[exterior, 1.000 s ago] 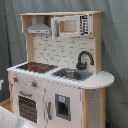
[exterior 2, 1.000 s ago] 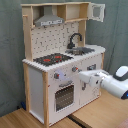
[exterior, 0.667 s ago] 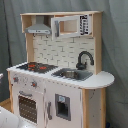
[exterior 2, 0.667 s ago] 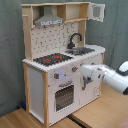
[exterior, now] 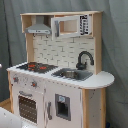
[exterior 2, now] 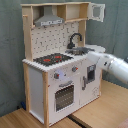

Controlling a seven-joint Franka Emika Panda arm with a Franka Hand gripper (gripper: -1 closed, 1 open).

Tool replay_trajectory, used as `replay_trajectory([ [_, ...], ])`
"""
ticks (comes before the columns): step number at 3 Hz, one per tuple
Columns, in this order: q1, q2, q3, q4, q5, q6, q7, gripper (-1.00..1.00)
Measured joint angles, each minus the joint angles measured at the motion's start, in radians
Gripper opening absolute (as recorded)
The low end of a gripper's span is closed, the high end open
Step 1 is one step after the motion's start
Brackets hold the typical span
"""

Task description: Play with the kitchen

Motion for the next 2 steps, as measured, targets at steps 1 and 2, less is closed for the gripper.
replay_trajectory([
  [1, 0.076, -0.008, -0.063, 0.011, -0.01, -0.078, -0.027, 1.0],
  [2, 0.136, -0.018, -0.106, 0.026, -0.026, -0.161, -0.046, 1.0],
])
